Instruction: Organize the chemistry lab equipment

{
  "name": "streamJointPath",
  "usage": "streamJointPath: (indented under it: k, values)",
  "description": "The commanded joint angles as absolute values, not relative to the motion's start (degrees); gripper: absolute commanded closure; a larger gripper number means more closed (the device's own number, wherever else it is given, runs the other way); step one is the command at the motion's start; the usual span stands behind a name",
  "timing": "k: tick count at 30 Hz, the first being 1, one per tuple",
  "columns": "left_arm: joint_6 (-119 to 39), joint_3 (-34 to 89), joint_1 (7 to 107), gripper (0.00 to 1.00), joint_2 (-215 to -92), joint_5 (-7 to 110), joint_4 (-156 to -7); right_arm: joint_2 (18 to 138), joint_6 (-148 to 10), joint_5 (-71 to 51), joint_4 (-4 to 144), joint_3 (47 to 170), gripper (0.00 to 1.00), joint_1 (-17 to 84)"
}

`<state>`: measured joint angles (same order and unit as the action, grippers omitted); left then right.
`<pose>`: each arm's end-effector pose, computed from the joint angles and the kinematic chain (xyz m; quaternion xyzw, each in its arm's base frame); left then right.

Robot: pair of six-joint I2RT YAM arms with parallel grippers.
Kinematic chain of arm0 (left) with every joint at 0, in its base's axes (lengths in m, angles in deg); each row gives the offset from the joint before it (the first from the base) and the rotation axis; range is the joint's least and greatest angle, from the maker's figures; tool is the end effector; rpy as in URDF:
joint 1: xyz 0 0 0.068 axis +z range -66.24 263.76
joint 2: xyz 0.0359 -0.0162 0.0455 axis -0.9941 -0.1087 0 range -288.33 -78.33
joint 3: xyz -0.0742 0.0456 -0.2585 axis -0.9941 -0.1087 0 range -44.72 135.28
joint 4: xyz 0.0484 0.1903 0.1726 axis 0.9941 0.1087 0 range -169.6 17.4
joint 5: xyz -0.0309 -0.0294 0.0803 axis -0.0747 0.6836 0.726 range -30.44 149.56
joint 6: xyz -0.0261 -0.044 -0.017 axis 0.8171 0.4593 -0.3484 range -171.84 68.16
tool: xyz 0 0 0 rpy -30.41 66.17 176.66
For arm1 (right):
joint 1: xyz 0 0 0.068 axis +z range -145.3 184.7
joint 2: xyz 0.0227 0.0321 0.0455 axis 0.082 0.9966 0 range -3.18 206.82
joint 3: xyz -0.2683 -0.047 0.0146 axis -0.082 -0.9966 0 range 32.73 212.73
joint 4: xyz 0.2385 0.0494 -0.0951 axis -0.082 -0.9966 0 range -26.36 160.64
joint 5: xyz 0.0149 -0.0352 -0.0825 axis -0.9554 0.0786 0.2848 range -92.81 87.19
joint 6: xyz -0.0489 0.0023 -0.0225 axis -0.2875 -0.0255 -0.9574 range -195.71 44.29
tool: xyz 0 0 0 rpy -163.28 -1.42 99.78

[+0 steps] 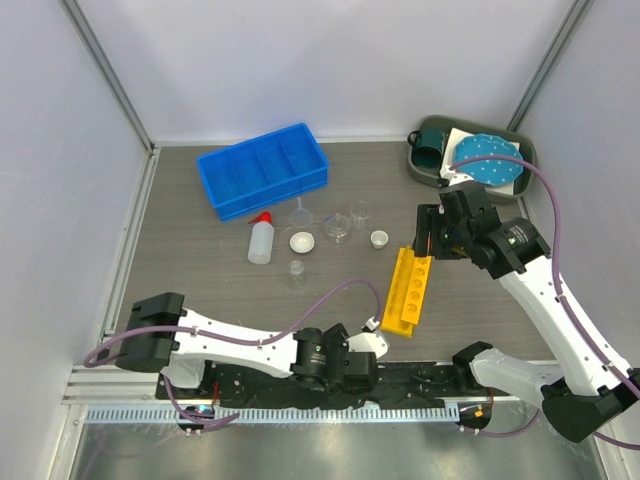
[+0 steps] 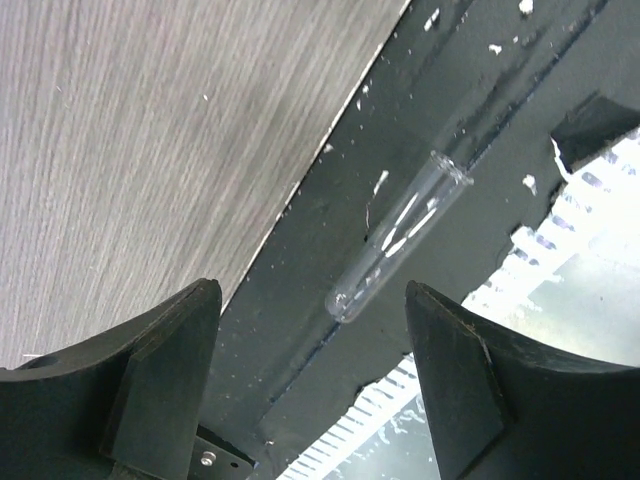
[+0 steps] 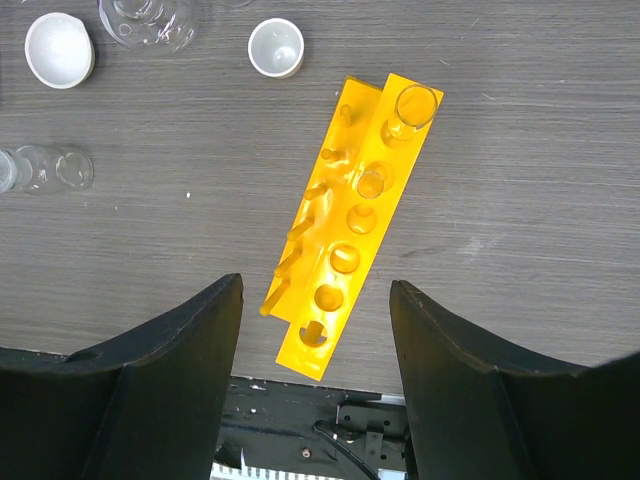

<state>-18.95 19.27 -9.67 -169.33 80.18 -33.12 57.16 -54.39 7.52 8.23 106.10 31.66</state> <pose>-0.0055 -0.3009 0.2167 0.4686 0.8539 -0.0460 0.2218 0.1682 0.0784 0.3738 -0.0147 0.9344 0.0644 0.3500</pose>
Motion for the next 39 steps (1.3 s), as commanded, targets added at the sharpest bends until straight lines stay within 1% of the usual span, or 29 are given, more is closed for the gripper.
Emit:
streamJointPath:
  k: [1,4,7,32,39]
  values:
    - [-16.5,17.3,-11.2,0.23,-165.7,78.8,-33.8,56.3,-54.6,7.3,8.4,106.6,0.34,32.2]
    - [-15.9,16.4,-11.9,0.25,-166.0,78.1,-34.2,56.4,-54.5,7.6,8.4,106.6,0.34,32.3]
    - [-15.6,15.2,-12.0,0.29,-166.2,76.6,-35.5,56.3,-54.3,7.6,8.4,106.6,0.34,32.3]
    - [-14.8,8.7,-12.2,0.31,-167.4,72.1,-44.4,58.6,-53.7,9.2,9.6,105.6,0.34,33.4]
    - [-15.8,7.1,-12.2,0.35,-167.9,71.4,-46.6,59.2,-53.3,9.6,9.6,105.8,0.34,33.5]
